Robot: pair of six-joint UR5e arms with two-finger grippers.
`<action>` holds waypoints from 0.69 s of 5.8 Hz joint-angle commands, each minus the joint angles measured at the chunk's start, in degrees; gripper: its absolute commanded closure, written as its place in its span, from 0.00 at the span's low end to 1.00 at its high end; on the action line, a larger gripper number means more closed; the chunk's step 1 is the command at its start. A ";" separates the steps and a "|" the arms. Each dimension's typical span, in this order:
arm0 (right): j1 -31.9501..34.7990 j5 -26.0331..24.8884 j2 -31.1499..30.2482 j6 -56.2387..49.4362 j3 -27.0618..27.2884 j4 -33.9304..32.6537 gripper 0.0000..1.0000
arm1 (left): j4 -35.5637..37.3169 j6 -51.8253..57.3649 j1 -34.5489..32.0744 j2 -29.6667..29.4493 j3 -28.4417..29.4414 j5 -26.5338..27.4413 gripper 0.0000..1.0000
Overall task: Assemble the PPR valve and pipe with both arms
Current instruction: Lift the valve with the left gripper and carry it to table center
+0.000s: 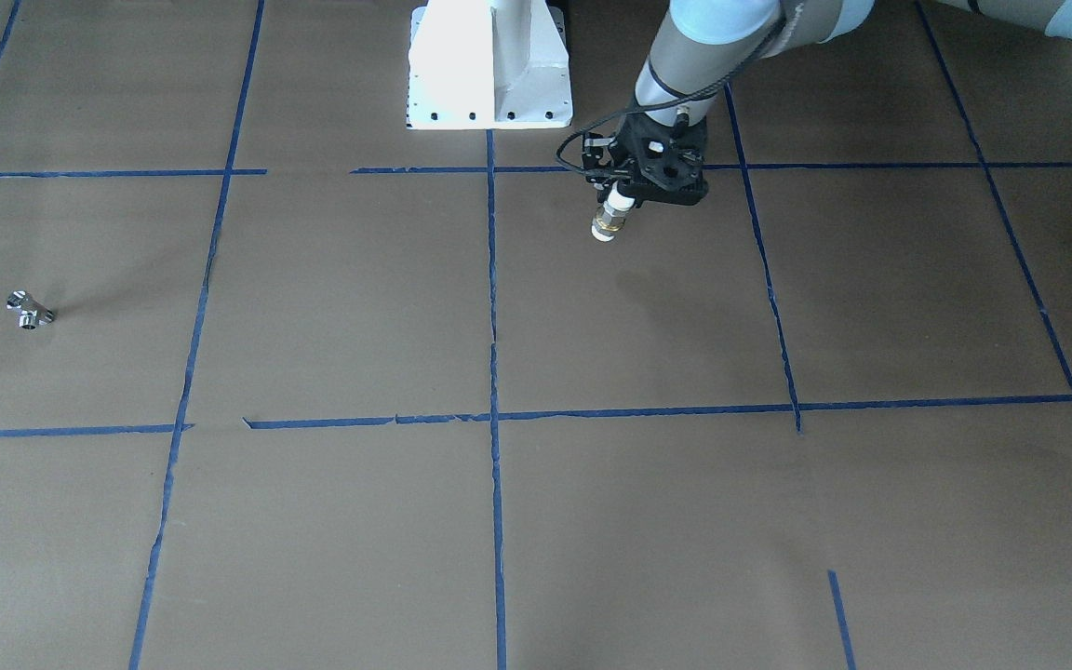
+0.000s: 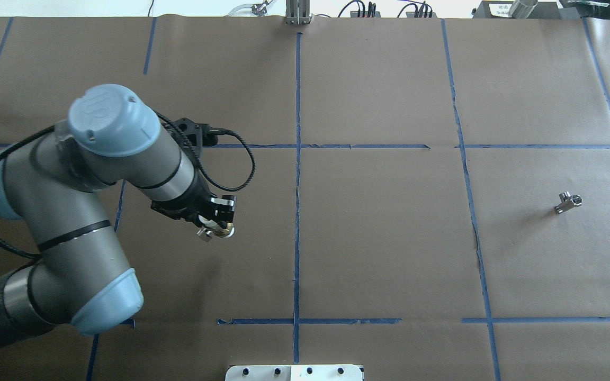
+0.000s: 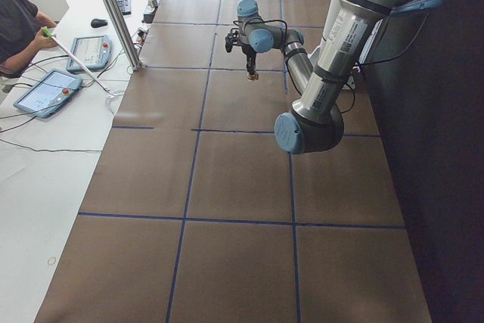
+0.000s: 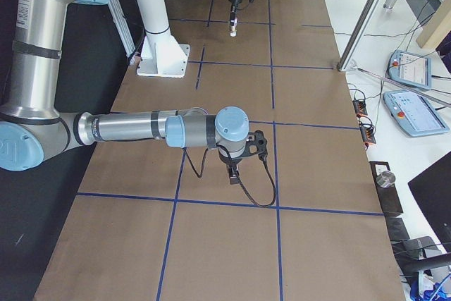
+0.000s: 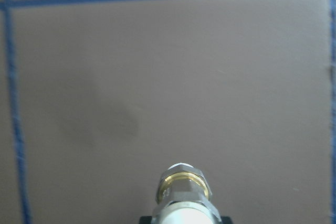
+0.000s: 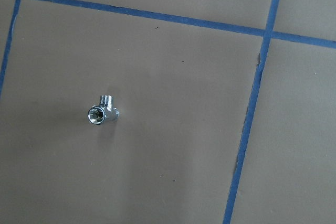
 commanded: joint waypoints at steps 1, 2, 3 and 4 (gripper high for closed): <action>0.00 0.02 0.00 0.09 -0.06 0.00 0.00 | 0.00 -1.92 2.18 -10.40 11.77 2.36 1.00; 0.00 0.11 0.00 0.09 0.03 0.00 0.00 | -0.18 -2.88 2.61 -15.14 18.27 2.36 1.00; 0.00 0.46 0.00 0.09 -0.06 0.00 0.00 | -0.87 -6.10 2.88 -17.97 22.34 2.27 1.00; -0.09 0.46 0.00 0.09 0.03 0.00 0.00 | -0.88 -6.22 3.31 -18.87 23.33 2.27 1.00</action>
